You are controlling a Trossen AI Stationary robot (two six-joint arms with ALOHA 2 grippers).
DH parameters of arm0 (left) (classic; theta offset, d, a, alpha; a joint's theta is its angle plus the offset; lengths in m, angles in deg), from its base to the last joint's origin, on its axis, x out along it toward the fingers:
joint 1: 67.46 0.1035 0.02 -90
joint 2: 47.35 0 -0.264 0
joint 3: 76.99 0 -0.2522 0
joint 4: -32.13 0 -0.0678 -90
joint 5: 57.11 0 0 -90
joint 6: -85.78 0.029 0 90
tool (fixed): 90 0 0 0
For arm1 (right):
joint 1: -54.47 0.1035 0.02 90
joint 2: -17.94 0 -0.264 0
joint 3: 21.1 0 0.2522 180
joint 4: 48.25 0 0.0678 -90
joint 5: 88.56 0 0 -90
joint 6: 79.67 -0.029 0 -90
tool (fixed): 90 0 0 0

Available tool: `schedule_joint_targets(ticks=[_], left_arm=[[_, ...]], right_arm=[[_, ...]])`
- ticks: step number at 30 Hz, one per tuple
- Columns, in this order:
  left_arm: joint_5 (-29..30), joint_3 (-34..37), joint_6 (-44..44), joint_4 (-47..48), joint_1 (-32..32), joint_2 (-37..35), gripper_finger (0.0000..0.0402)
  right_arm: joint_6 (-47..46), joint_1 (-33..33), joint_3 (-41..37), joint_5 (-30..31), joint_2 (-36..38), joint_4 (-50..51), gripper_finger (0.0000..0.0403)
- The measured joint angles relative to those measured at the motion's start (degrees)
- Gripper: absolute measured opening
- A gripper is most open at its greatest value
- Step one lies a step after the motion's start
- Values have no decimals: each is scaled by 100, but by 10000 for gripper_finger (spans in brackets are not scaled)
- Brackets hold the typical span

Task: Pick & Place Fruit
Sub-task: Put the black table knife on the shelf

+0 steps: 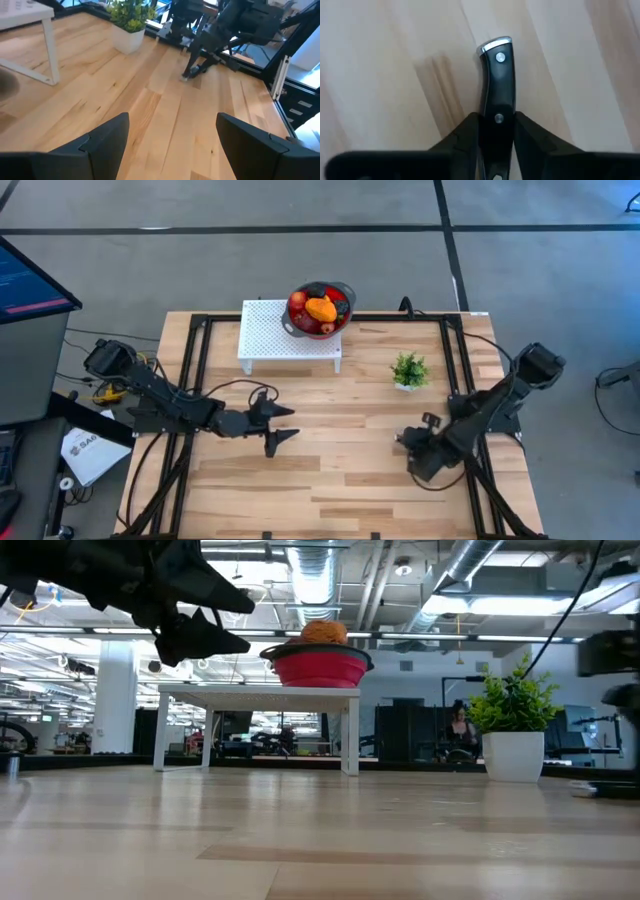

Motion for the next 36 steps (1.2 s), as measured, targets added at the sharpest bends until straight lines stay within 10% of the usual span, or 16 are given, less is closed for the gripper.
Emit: schedule_joint_targets(ticks=[15,24,36], left_arm=[[-164,-408,1775,-1002,-359,653,294],[-280,-1599,1901,2266,-551,999,294],[-324,-1617,928,3069,-529,1001,294]], right_arm=[[4430,-1761,2294,33,-2168,-2855,108],[5996,-2147,4468,-59,-3389,-2076,90],[6338,-2153,4860,-8,-3283,-1733,99]])
